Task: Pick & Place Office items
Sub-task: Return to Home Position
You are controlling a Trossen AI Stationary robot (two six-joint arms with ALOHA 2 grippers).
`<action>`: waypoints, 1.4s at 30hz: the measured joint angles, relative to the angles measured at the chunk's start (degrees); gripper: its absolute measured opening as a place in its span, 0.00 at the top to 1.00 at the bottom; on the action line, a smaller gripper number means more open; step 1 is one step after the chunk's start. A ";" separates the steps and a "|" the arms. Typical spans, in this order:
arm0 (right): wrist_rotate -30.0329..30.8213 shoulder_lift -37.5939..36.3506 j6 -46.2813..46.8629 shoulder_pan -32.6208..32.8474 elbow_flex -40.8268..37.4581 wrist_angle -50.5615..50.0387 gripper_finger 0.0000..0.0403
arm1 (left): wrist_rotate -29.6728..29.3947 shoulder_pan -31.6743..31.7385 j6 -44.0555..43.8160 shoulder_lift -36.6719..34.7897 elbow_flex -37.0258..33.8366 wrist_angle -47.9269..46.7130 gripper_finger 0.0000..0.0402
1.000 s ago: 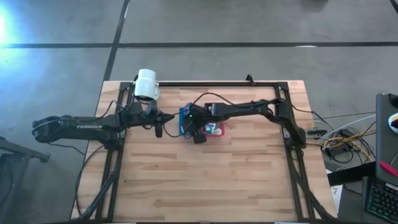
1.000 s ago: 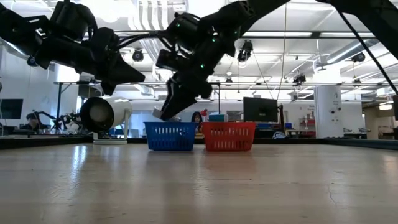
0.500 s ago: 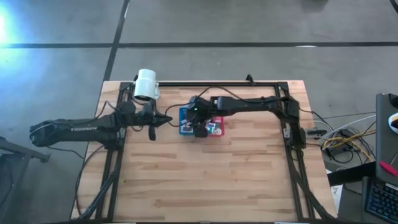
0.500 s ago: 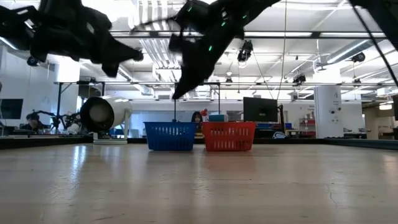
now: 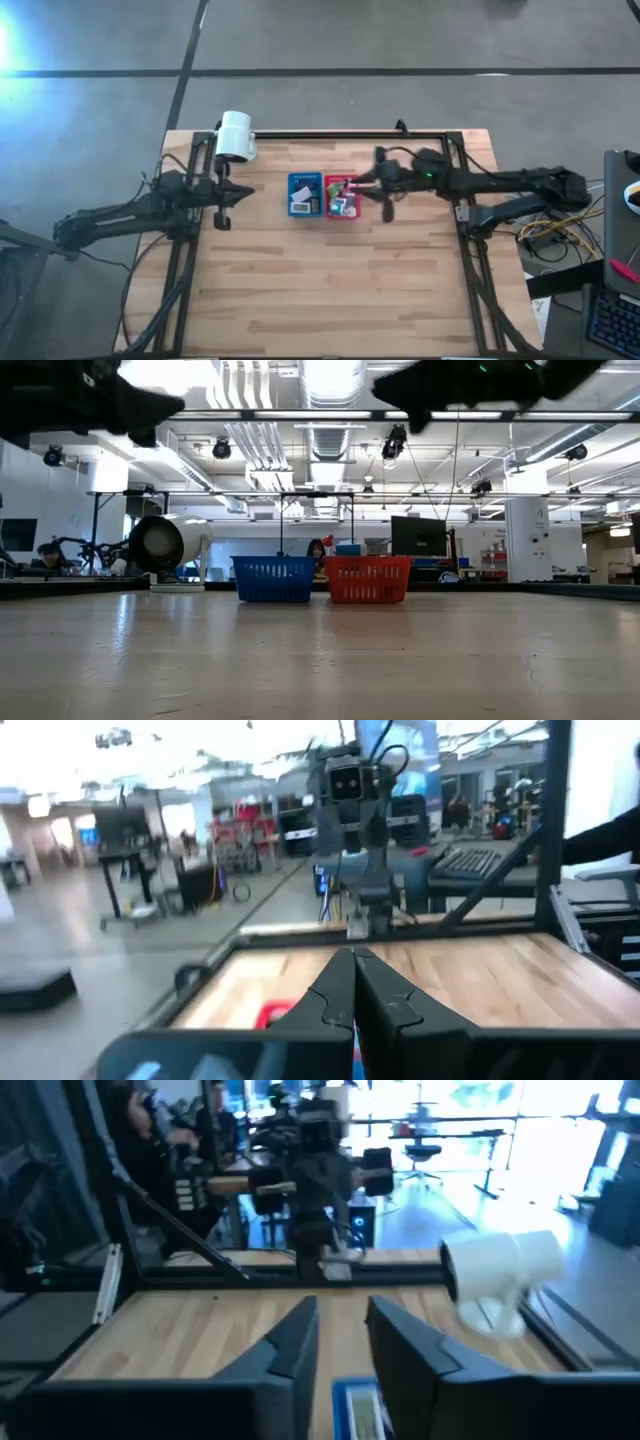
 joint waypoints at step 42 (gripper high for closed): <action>2.60 -28.35 13.79 -11.34 -38.56 22.10 0.98 | 2.02 2.86 0.52 -18.42 -10.97 -5.80 1.00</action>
